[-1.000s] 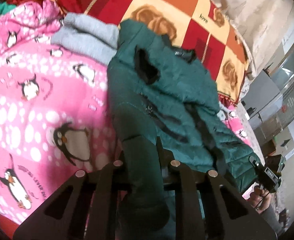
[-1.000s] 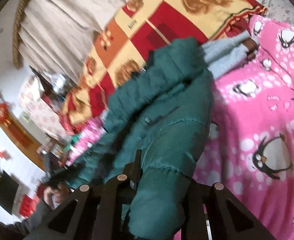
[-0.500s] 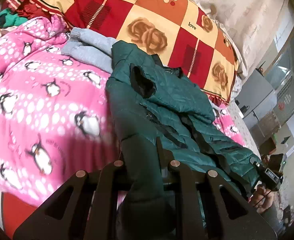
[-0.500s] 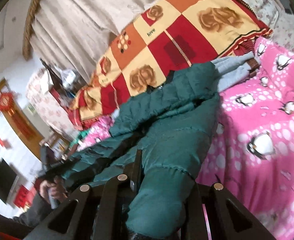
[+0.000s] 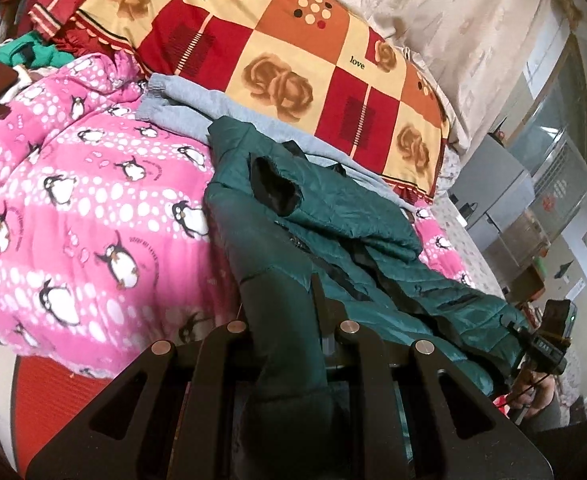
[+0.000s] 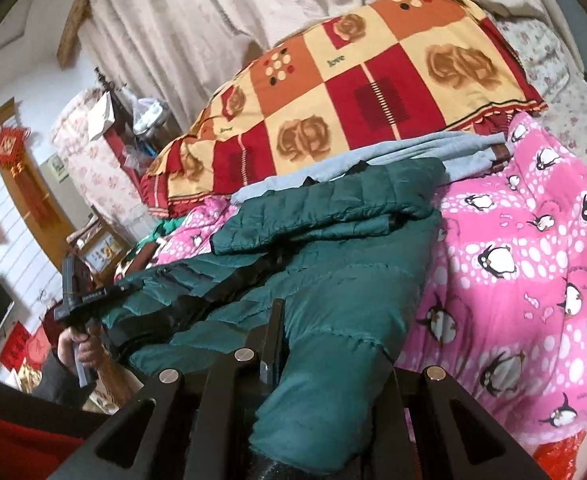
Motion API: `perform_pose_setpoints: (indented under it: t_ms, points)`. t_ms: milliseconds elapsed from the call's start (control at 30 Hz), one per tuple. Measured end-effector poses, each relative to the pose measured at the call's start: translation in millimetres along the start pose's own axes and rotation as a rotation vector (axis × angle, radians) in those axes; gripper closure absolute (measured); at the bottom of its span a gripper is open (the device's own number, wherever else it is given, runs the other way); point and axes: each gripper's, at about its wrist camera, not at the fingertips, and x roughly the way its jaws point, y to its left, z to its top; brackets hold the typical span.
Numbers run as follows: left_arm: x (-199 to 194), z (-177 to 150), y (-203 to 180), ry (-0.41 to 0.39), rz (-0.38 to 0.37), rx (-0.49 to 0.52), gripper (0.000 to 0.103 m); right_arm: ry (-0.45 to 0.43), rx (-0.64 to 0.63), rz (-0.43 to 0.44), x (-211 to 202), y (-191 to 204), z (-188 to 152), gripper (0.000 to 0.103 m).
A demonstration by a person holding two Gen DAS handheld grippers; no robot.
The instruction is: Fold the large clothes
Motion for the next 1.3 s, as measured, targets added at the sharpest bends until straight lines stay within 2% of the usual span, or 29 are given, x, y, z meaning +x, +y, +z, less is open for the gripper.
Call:
perform_pose_setpoints:
  t_ms: [200, 367, 567, 667, 800, 900, 1033, 1133, 1300]
  points:
    - [-19, -8, -5, -0.008, -0.016, 0.002, 0.090, -0.015, 0.006, 0.018, -18, 11, -11, 0.089]
    - [-24, 0, -14, -0.050, -0.015, 0.014, 0.090, -0.051, -0.014, 0.012, -26, 14, -1, 0.089]
    - [-16, 26, -16, -0.130, 0.005, -0.051, 0.090, -0.129, -0.006, -0.019, -19, 11, 24, 0.089]
    - [-11, 47, -20, -0.179, 0.021, -0.078, 0.090, -0.188, -0.036, -0.071, -13, 13, 45, 0.089]
    - [9, 82, -27, -0.218, 0.047, -0.101, 0.090, -0.240, -0.060, -0.139, 4, 11, 78, 0.089]
    - [32, 111, -27, -0.222, 0.058, -0.124, 0.090, -0.244, -0.070, -0.182, 25, 7, 106, 0.089]
    - [67, 138, -26, -0.217, 0.107, -0.105, 0.090, -0.216, -0.051, -0.210, 61, -13, 141, 0.089]
    - [101, 150, -22, -0.199, 0.173, -0.072, 0.090, -0.195, -0.033, -0.226, 86, -26, 153, 0.089]
    - [156, 164, -3, -0.132, 0.254, -0.088, 0.090, -0.136, -0.017, -0.267, 143, -59, 170, 0.089]
